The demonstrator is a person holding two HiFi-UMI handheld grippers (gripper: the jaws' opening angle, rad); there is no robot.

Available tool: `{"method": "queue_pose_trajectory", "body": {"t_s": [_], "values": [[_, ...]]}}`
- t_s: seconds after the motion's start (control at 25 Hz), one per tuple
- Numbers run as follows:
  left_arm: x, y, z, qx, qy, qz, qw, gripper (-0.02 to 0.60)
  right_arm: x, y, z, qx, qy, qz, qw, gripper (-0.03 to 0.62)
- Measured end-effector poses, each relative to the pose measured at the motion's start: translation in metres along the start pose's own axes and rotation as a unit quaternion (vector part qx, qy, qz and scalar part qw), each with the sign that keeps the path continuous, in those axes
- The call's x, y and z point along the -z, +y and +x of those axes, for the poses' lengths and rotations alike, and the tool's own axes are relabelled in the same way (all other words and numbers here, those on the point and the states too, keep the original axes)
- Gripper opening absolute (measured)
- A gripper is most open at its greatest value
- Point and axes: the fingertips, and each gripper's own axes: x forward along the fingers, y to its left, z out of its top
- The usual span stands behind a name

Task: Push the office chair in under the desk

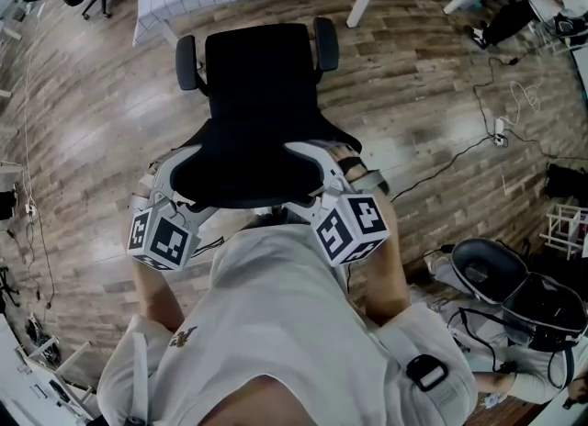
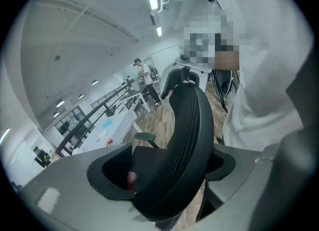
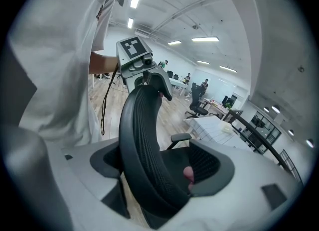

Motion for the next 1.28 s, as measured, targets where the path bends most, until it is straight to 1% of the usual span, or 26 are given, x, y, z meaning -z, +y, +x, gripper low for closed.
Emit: {"method": "queue_pose_trajectory", "body": {"t_s": [0.32, 0.88, 1.0, 1.16, 1.28], "values": [[-0.003, 0.005, 0.001, -0.009, -0.025, -0.005, 0.9996, 0.4, 0.0, -0.005, 0.0, 0.0, -0.011, 0.0, 1.0, 0.37], [-0.001, 0.015, 0.0, -0.006, -0.042, -0.016, 0.999, 0.405, -0.005, -0.012, 0.007, -0.015, -0.024, 0.001, 1.0, 0.369], [0.001, 0.016, 0.0, 0.006, -0.034, -0.018, 0.9992, 0.407, -0.006, -0.012, 0.01, -0.023, -0.025, 0.002, 0.999, 0.369], [0.002, 0.015, 0.0, 0.022, -0.022, -0.02, 0.9993, 0.408, -0.007, -0.01, 0.012, -0.046, -0.029, 0.001, 0.999, 0.37], [0.004, 0.018, 0.001, 0.031, -0.022, -0.019, 0.9991, 0.41, -0.007, -0.011, 0.014, -0.049, -0.027, 0.005, 0.998, 0.37]]}}
